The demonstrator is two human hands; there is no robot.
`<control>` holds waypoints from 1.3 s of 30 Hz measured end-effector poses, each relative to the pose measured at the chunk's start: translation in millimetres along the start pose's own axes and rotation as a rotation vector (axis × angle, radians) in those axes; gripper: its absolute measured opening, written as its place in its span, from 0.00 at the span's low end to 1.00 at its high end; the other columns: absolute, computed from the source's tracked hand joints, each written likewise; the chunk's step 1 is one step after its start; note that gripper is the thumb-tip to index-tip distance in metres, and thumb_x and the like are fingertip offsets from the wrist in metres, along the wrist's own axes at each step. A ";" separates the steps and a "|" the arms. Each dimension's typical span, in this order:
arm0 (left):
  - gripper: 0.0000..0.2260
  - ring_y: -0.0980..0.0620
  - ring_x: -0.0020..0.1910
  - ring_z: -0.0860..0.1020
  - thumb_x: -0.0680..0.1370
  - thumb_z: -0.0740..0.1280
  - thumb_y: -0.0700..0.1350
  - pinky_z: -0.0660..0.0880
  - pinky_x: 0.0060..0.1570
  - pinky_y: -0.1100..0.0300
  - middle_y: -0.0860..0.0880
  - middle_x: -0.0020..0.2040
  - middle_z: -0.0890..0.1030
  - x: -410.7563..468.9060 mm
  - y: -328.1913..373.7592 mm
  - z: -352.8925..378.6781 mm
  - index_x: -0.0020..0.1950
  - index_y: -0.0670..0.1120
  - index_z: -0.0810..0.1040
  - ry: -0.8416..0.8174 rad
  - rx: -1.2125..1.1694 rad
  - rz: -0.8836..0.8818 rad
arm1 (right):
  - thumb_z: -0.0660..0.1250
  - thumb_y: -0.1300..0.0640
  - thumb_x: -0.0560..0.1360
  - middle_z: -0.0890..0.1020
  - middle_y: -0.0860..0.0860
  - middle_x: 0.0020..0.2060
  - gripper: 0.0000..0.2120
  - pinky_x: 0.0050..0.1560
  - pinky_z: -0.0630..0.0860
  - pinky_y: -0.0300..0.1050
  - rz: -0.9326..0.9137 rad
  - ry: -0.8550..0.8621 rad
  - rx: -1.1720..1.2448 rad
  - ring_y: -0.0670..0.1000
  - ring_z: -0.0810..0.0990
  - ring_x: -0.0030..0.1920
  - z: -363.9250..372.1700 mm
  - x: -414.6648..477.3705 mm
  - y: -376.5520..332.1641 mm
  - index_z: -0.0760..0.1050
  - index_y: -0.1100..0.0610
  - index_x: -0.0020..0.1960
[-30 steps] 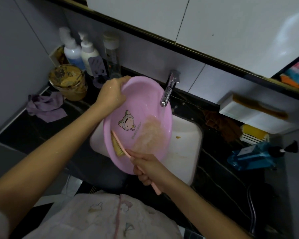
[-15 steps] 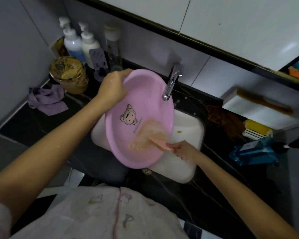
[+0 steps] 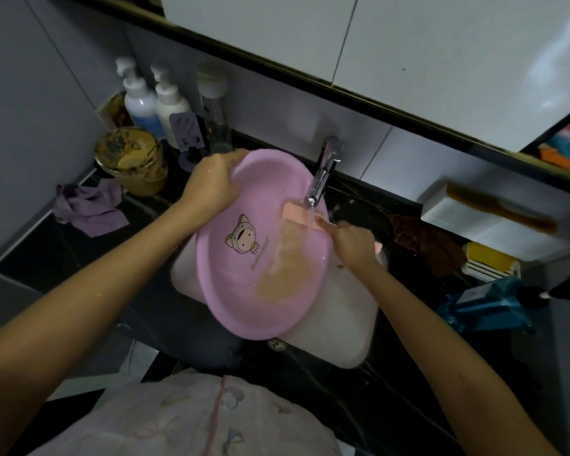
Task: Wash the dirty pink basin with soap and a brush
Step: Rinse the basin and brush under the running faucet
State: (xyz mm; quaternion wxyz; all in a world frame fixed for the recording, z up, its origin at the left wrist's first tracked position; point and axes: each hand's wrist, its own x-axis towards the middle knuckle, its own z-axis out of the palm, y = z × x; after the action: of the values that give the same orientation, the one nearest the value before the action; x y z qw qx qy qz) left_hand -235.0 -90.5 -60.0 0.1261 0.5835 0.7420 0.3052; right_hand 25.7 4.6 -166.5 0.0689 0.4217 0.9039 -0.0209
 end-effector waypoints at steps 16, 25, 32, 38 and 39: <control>0.30 0.43 0.52 0.79 0.68 0.62 0.28 0.75 0.52 0.55 0.43 0.55 0.81 1.2 -3.3 2.2 0.68 0.47 0.73 -0.003 -0.017 -0.029 | 0.49 0.49 0.82 0.80 0.57 0.53 0.19 0.48 0.71 0.45 0.176 -0.341 0.334 0.57 0.79 0.53 29.4 -74.2 -32.4 0.72 0.50 0.68; 0.31 0.48 0.49 0.79 0.67 0.60 0.27 0.72 0.48 0.61 0.44 0.54 0.82 4.1 -13.1 4.2 0.67 0.47 0.74 -0.020 -0.092 -0.040 | 0.65 0.54 0.75 0.76 0.51 0.36 0.19 0.23 0.64 0.36 0.458 -0.561 0.989 0.46 0.70 0.27 17.8 -114.1 -60.1 0.65 0.48 0.64; 0.31 0.50 0.52 0.79 0.66 0.61 0.26 0.75 0.53 0.57 0.46 0.55 0.81 7.0 -34.7 6.0 0.66 0.48 0.75 -0.066 -0.213 -0.067 | 0.63 0.58 0.75 0.75 0.52 0.36 0.04 0.27 0.68 0.39 0.758 -0.285 1.011 0.49 0.74 0.30 30.7 -115.1 -50.2 0.70 0.57 0.48; 0.32 0.47 0.52 0.79 0.67 0.60 0.25 0.77 0.50 0.54 0.46 0.55 0.80 6.7 -42.0 1.1 0.67 0.48 0.74 -0.131 -0.308 -0.110 | 0.62 0.56 0.78 0.71 0.53 0.41 0.13 0.24 0.66 0.37 0.824 -0.328 1.322 0.48 0.70 0.30 32.8 -98.4 -75.6 0.61 0.60 0.56; 0.32 0.48 0.51 0.79 0.67 0.60 0.25 0.76 0.49 0.55 0.47 0.54 0.79 6.7 -41.1 1.2 0.67 0.47 0.74 -0.136 -0.309 -0.129 | 0.63 0.56 0.78 0.70 0.53 0.42 0.14 0.25 0.65 0.38 0.845 -0.336 1.314 0.48 0.70 0.31 33.8 -99.7 -76.8 0.58 0.58 0.56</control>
State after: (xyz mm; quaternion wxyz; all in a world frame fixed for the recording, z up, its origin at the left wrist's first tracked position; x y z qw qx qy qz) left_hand -268.7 -89.3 -84.5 0.2833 0.5275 0.7120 0.3667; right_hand 33.8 -123.8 -187.4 -0.0563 0.6742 0.4479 -0.5845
